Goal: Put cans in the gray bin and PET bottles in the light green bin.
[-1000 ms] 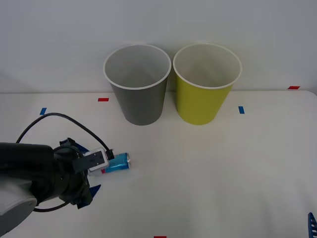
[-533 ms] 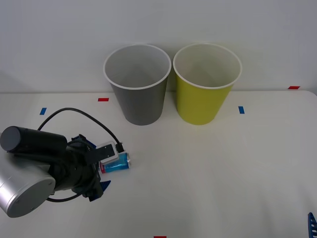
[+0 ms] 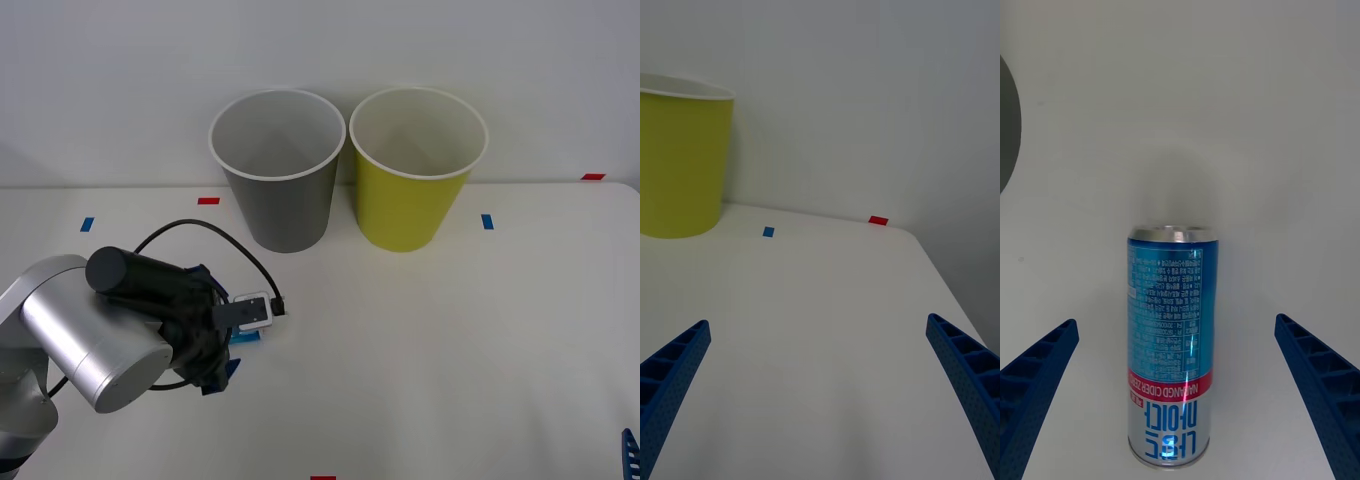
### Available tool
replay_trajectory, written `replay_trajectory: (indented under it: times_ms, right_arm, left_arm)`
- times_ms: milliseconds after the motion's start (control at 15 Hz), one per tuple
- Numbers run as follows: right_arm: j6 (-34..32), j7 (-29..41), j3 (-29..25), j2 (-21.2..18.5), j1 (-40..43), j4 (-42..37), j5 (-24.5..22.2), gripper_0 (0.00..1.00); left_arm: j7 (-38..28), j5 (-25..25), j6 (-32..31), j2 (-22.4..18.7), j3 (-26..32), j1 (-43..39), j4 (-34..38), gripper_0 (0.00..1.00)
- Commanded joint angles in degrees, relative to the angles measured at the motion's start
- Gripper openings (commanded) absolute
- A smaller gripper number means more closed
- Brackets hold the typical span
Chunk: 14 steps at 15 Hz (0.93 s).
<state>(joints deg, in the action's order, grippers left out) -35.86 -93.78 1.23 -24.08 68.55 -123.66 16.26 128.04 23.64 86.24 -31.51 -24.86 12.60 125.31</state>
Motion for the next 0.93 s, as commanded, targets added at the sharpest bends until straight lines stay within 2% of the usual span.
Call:
replay_trajectory:
  times_ms: [67,200,400,600,933]
  right_arm:
    - [0.0,0.0,0.0,0.0,0.0,0.0,0.0,1.0]
    - [0.0,0.0,0.0,0.0,0.0,0.0,0.0,1.0]
    - [0.0,0.0,0.0,0.0,0.0,0.0,0.0,1.0]
    - [0.0,0.0,0.0,0.0,0.0,0.0,0.0,1.0]
    - [0.0,0.0,0.0,0.0,0.0,0.0,0.0,1.0]
  left_arm:
    - [0.8,-0.4,0.0,2.6,-0.4,0.5,-3.8,0.9]
    - [1.6,-1.1,0.3,4.3,-0.3,0.8,-6.0,0.89]
    - [1.8,-3.6,5.4,5.7,0.2,2.7,-7.4,0.89]
    - [2.0,-4.2,5.9,7.5,1.9,4.4,-11.7,0.88]
    - [3.2,-5.0,9.2,11.6,2.9,4.7,-12.6,0.85]
